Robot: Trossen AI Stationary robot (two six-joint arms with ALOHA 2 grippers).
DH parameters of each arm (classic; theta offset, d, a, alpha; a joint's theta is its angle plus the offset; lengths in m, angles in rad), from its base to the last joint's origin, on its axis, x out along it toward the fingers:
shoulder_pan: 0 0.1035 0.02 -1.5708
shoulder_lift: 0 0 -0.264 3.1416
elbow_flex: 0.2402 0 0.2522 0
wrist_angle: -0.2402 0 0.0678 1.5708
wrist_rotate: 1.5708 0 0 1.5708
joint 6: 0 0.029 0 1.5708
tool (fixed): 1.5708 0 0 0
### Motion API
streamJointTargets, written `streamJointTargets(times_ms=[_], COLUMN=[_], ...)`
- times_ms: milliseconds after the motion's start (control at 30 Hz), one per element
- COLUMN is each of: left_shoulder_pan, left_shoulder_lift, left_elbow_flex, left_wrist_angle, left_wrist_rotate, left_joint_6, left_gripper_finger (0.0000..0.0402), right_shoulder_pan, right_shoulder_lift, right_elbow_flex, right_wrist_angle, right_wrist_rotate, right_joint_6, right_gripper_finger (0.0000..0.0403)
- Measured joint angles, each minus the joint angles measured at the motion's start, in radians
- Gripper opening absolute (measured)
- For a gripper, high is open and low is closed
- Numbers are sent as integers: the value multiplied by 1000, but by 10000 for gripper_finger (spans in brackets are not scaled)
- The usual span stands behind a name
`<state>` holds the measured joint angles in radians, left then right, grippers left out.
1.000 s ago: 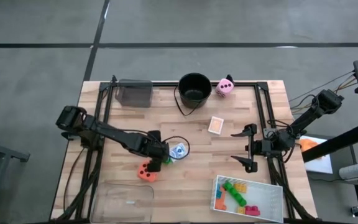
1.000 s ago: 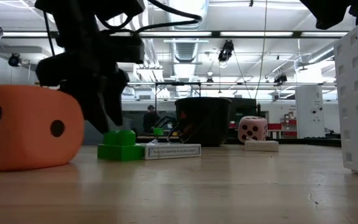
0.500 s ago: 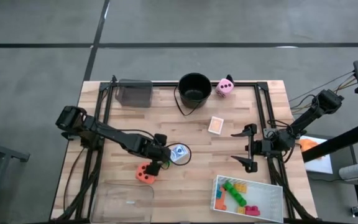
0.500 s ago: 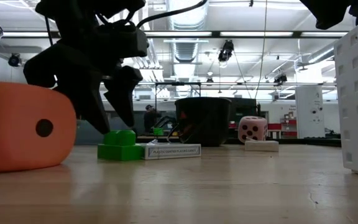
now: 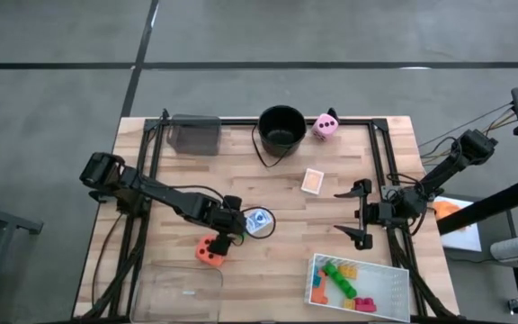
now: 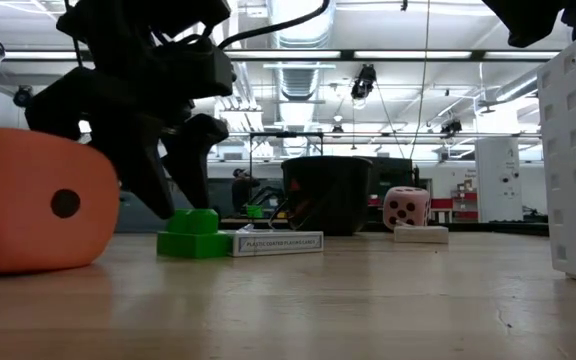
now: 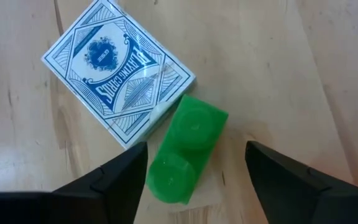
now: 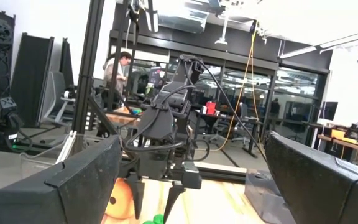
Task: Pick & Place Toys
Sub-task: Put the green game piece into the white bin
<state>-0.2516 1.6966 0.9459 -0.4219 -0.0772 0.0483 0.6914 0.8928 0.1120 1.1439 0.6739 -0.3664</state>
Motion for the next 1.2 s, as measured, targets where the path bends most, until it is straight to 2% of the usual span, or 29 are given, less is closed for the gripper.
streamJointTargets(times_ms=[367,700,933,1000,1133,1200], left_shoulder_pan=[23,37,35,30,22,24], left_shoulder_lift=[7,35,21,5,-37,-54], left_elbow_flex=[-1,1,13,25,39,40], left_wrist_angle=[-23,-34,-57,-68,-66,-59], left_wrist_rotate=[-5,4,50,13,-219,-297], left_joint_6=[-21,-53,-49,-40,-18,-2], left_gripper_finger=[264,322,295,285,278,277], right_shoulder_pan=[0,0,0,0,0,0], right_shoulder_lift=[0,0,-1,-1,0,1], right_elbow_flex=[0,0,0,0,0,0], right_wrist_angle=[0,0,0,0,0,0], right_wrist_rotate=[0,0,0,0,0,0], right_joint_6=[0,0,0,0,0,0], right_gripper_finger=[387,387,387,387,387,387])
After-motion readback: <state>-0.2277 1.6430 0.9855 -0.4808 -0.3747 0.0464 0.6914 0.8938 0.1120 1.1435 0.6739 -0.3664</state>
